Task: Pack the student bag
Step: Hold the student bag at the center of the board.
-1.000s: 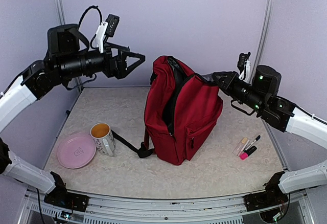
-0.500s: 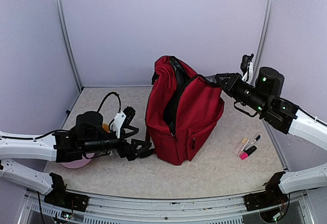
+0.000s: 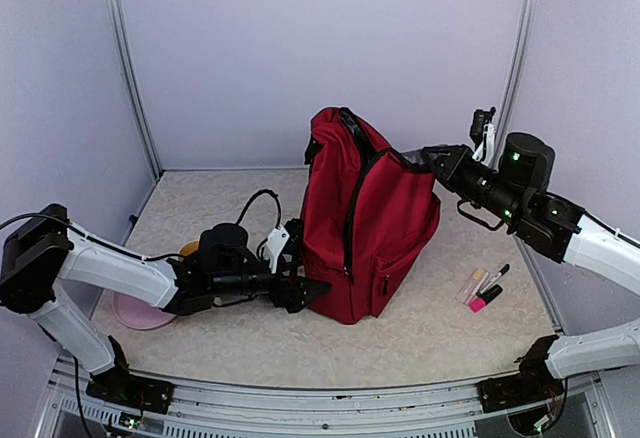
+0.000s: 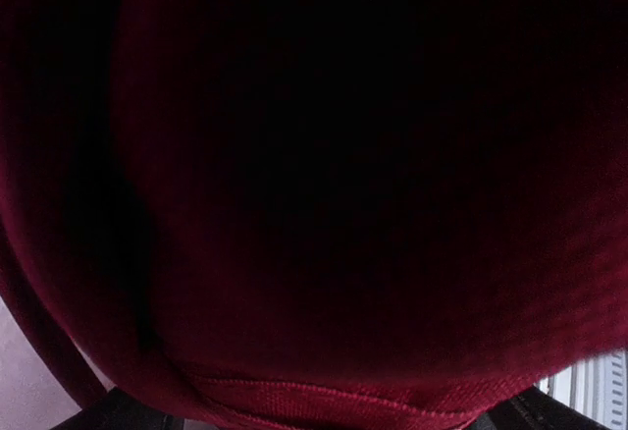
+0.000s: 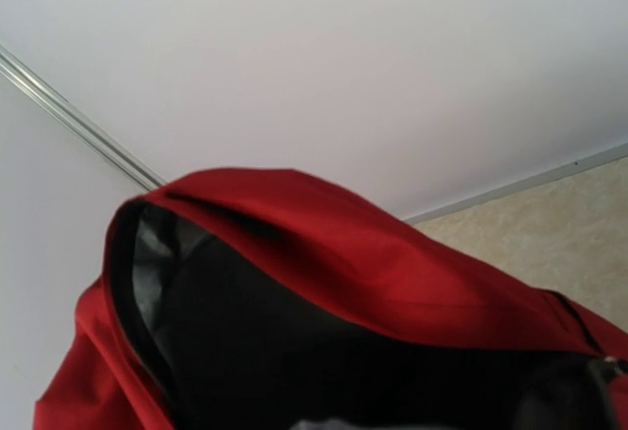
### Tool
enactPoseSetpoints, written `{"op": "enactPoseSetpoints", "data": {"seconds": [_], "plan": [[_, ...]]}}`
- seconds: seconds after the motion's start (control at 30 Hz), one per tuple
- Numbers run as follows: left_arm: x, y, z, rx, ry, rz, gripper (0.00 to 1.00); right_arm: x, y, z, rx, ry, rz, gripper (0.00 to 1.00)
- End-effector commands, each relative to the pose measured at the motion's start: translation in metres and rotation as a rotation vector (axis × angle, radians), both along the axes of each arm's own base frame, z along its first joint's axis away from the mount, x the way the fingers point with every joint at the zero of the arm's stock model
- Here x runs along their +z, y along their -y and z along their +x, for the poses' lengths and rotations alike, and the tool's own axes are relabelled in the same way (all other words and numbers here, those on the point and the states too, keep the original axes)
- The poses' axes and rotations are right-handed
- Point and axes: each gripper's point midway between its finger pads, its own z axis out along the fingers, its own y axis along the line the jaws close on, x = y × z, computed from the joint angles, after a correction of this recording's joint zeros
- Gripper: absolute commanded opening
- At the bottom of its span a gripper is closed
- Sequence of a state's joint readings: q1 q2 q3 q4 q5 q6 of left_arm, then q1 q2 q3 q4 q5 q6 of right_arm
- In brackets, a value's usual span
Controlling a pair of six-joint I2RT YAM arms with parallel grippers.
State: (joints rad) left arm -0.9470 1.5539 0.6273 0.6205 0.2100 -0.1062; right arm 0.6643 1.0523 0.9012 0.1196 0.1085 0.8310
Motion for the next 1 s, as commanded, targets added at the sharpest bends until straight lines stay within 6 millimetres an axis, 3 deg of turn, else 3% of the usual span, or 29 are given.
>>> {"op": "enactPoseSetpoints", "data": {"seconds": [0.0,0.03,0.13,0.23,0.33,0.5,0.67,0.73,0.83,0.97], "plan": [[0.038,0.02,-0.004,-0.081,0.11,-0.065,0.77,0.011,0.004,0.001,-0.008,0.04,0.006,0.0],[0.038,0.021,-0.003,-0.084,0.108,-0.064,0.63,0.01,0.003,0.002,-0.004,0.04,-0.002,0.0],[0.039,0.027,-0.01,-0.13,0.098,-0.06,0.36,0.01,0.001,0.004,0.001,0.043,-0.035,0.0],[0.045,0.033,-0.019,-0.171,0.097,-0.064,0.0,0.009,0.0,0.006,0.0,0.042,-0.084,0.0],[0.056,0.032,-0.024,-0.188,0.1,-0.092,0.0,0.007,-0.003,0.007,0.014,0.034,-0.152,0.04],[0.069,0.023,-0.022,-0.16,0.052,-0.141,0.0,0.024,0.0,-0.001,0.054,0.071,-0.373,0.36],[0.067,0.019,-0.006,-0.102,-0.073,-0.175,0.0,0.042,0.009,-0.012,0.093,0.052,-0.54,0.5],[0.064,0.02,-0.004,-0.095,-0.081,-0.168,0.0,0.042,0.002,-0.023,0.172,0.052,-0.559,0.53],[0.056,0.02,0.0,-0.073,-0.074,-0.147,0.0,0.051,-0.007,-0.041,0.278,0.07,-0.568,0.69],[0.056,0.021,0.0,-0.075,-0.055,-0.128,0.0,0.072,-0.031,-0.076,0.446,0.178,-0.511,0.73]]}}
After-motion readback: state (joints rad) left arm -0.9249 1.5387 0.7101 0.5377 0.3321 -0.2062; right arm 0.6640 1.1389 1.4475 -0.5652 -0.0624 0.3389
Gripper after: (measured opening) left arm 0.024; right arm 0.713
